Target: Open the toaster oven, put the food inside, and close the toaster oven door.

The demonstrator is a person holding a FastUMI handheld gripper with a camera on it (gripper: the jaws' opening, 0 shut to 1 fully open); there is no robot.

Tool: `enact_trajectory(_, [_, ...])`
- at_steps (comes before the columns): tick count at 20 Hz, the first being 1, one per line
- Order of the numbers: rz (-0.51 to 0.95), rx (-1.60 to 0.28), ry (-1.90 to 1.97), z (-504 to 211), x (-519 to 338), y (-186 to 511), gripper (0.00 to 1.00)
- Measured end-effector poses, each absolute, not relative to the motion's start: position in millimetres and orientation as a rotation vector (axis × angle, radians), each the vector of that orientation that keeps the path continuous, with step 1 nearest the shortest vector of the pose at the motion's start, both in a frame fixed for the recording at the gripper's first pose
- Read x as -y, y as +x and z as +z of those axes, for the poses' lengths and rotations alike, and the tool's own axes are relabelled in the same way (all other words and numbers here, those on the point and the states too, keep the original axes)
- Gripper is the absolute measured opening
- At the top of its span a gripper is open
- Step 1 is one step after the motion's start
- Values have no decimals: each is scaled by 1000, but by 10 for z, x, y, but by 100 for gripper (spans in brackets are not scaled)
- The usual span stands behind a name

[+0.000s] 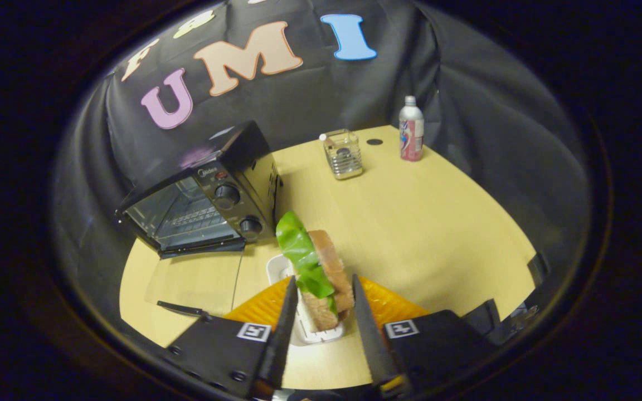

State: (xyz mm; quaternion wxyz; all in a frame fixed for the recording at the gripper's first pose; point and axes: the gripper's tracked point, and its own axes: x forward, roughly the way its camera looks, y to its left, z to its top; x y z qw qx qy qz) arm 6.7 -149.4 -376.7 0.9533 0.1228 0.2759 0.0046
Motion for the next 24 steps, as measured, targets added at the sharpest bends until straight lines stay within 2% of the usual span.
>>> enact_trajectory(4, [45, -571, 254, -3711, 1395, 25, 59])
enact_trajectory(10, [-9, -568, 289, -3577, 1303, -233, 29])
enact_trajectory(16, [-15, -451, 524, -3181, 924, -427, 29])
enact_trajectory(24, [86, -377, 874, -3026, -278, -206, 29])
